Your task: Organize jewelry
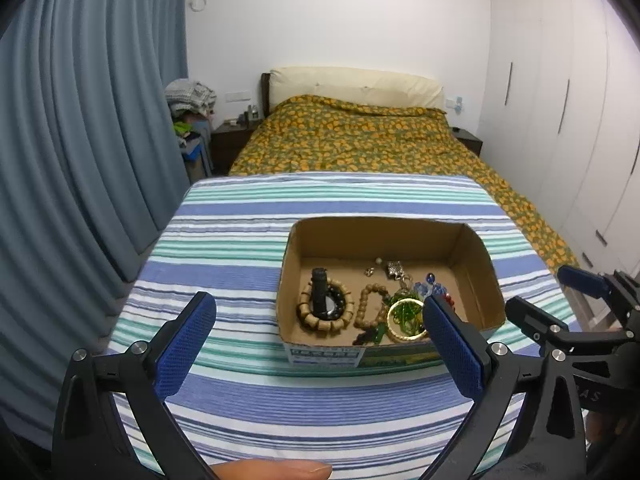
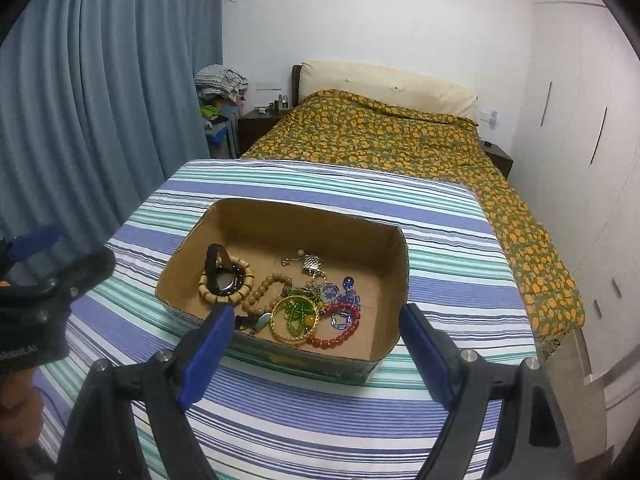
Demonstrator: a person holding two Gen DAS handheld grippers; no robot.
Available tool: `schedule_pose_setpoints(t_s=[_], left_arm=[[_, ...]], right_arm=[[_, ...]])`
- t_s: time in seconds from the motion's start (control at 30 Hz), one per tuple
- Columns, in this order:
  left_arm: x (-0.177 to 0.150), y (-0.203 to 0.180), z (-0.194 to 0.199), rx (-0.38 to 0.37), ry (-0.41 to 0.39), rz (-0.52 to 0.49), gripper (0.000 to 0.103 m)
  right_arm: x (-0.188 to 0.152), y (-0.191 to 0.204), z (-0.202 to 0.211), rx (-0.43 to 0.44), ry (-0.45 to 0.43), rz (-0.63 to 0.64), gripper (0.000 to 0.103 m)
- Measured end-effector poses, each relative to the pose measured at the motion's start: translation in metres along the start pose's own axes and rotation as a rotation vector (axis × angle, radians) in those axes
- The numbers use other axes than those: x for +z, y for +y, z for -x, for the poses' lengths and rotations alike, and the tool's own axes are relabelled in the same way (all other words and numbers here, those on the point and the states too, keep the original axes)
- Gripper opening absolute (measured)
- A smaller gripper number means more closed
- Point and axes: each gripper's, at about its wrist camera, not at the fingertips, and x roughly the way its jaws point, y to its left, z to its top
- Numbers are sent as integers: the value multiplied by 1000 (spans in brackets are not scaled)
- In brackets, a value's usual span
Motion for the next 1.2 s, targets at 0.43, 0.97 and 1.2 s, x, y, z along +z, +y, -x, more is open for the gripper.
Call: schedule_pose_setpoints(t_s=[0.43,0.97,1.2], left_arm=[[-2,3,2,68,21,-4,103],[-2,4,5,63,34,-6,103],[-2,3,4,82,31,-15,103]], right_arm=[[-2,9,10,2,-14,34,86],[-2,10,15,-1,-28,41,86],[-2,11,19,5,-29,48,86]])
